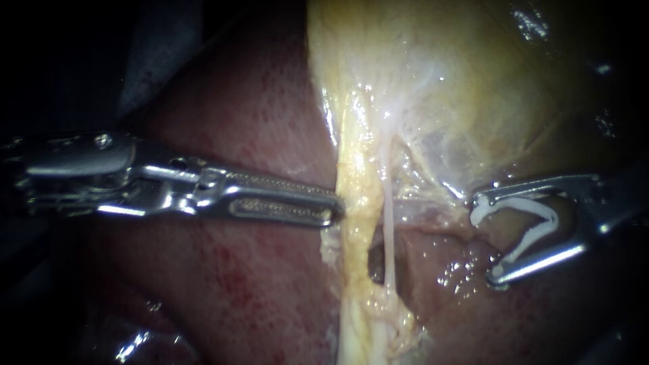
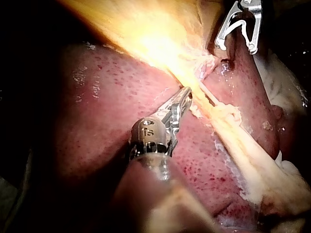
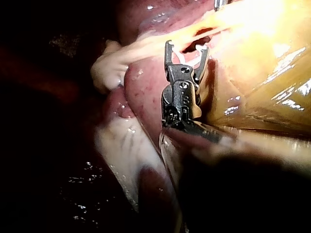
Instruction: Clipping first clip left tube
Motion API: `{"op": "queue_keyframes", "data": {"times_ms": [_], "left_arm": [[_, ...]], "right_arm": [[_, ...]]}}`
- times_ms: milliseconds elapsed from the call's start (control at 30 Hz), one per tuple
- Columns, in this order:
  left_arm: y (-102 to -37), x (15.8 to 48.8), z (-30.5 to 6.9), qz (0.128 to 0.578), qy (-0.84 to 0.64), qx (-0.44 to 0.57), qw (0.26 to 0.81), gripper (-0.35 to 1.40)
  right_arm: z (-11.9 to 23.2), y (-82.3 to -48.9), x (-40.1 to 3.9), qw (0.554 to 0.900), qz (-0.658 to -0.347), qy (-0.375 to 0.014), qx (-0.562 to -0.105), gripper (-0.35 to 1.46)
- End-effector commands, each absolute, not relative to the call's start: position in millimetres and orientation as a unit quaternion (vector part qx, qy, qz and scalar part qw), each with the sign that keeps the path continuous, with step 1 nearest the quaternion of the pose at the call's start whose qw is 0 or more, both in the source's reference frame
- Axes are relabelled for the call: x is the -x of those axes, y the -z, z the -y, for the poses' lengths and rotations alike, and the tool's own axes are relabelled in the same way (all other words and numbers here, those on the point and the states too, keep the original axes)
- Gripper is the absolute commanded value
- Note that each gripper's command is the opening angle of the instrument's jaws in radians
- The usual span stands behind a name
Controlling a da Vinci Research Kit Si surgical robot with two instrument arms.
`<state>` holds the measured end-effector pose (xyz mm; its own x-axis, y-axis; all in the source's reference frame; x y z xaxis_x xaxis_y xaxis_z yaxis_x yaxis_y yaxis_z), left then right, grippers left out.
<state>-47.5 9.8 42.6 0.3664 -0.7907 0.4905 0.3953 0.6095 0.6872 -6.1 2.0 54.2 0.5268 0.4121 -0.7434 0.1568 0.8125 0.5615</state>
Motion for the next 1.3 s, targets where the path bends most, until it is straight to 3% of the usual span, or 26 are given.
{"op": "queue_keyframes", "data": {"times_ms": [33,667,1300], "left_arm": [[-42.6,47.5,-9.8,0.421,0.374,-0.235,0.792,-0.35],[-41.8,45.8,-9.6,0.421,0.371,-0.239,0.792,-0.35],[-39.7,44.5,-9.9,0.422,0.373,-0.243,0.790,-0.35]], "right_arm": [[-2.0,-54.2,6.1,0.822,-0.480,-0.078,-0.296,0.60],[-1.3,-53.6,5.0,0.822,-0.480,-0.079,-0.296,0.60],[0.4,-53.8,0.5,0.823,-0.477,-0.078,-0.298,0.60]]}}
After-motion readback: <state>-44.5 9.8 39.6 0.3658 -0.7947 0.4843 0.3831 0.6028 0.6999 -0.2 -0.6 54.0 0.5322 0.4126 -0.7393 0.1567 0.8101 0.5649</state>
